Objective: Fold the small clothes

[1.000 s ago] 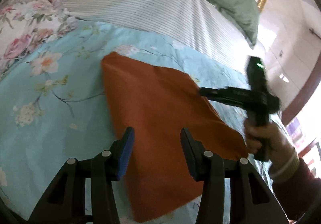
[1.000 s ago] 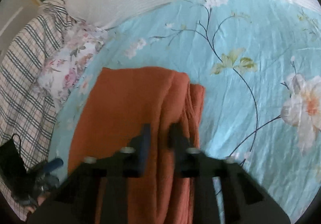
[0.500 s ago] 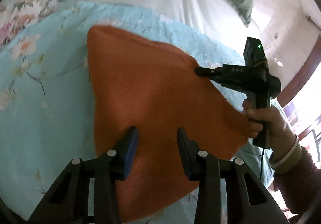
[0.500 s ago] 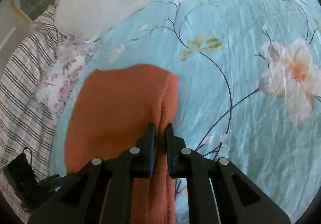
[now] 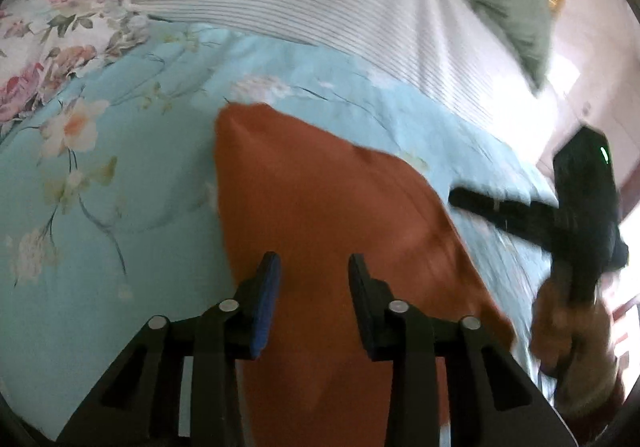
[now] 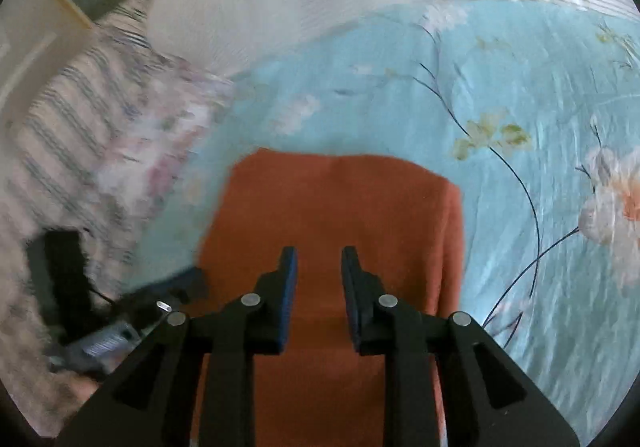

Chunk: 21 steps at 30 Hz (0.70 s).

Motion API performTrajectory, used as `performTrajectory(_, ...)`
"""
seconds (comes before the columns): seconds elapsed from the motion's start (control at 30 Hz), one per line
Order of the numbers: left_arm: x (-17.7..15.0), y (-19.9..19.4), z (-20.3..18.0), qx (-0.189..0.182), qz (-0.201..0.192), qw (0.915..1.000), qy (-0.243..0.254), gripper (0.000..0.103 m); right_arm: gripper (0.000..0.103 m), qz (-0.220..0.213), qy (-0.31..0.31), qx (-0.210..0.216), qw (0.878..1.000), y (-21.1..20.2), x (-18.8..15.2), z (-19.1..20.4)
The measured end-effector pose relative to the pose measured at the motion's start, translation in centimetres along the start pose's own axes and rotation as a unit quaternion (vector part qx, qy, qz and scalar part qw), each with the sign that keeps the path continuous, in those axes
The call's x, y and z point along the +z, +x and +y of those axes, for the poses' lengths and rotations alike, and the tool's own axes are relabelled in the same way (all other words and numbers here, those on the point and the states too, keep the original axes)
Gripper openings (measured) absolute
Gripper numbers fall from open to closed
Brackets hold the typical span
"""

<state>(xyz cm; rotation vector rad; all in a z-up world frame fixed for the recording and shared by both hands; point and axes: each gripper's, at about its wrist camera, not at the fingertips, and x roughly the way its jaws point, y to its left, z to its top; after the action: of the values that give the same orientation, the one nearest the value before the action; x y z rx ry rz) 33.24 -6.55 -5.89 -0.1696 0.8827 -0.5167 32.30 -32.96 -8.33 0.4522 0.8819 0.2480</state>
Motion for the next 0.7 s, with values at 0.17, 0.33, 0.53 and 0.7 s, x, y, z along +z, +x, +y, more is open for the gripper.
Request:
performTrajectory(0.17, 2.0, 5.3, 2.2, 0.039, 0.048, 0.9981, -0.010, 0.007, 0.000, -0.022, 0.041, -0.014, 0.999, 1.9, -0.5, -3.5)
performTrajectory(0.33, 2.3, 5.3, 2.3, 0.043, 0.046, 0.9980, -0.001, 0.005, 0.001, -0.017, 0.033, -0.022, 0.999, 1.2, -0.5, -2.7)
performTrajectory(0.53, -0.4, 0.9, 1.3, 0.023, 0.024, 0.9994, 0.004, 0.005, 0.004, -0.015, 0.018, 0.002, 1.000, -3.3, -3.4, -1.1)
performTrajectory(0.7, -4.9, -3.5, -0.6, -0.021, 0.011, 0.9991, 0.035, 0.005, 0.004, -0.001, 0.006, 0.015, 1.000, -5.8, -8.5, -0.3)
